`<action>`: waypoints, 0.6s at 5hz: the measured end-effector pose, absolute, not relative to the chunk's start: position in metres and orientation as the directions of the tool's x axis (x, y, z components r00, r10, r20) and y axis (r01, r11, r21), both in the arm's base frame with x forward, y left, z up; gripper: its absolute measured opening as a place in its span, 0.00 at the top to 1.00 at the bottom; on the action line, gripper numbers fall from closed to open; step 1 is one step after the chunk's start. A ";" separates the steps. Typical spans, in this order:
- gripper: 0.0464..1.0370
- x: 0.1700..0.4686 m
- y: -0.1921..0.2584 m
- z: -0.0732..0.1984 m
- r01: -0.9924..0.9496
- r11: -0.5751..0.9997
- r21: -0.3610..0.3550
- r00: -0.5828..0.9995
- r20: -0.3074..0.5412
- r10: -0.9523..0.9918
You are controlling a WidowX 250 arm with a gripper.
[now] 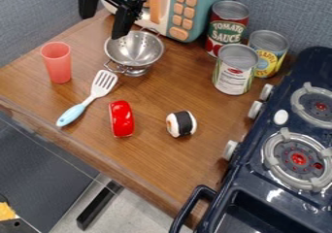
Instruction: Put the pink glass on the silver bowl
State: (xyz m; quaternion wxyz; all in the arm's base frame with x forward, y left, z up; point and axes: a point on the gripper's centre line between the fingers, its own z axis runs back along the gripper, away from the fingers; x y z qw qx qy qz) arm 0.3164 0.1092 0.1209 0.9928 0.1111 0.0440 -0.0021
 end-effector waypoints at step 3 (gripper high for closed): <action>0.04 0.273 0.137 0.073 -0.053 0.987 0.151 0.981 -0.175 0.079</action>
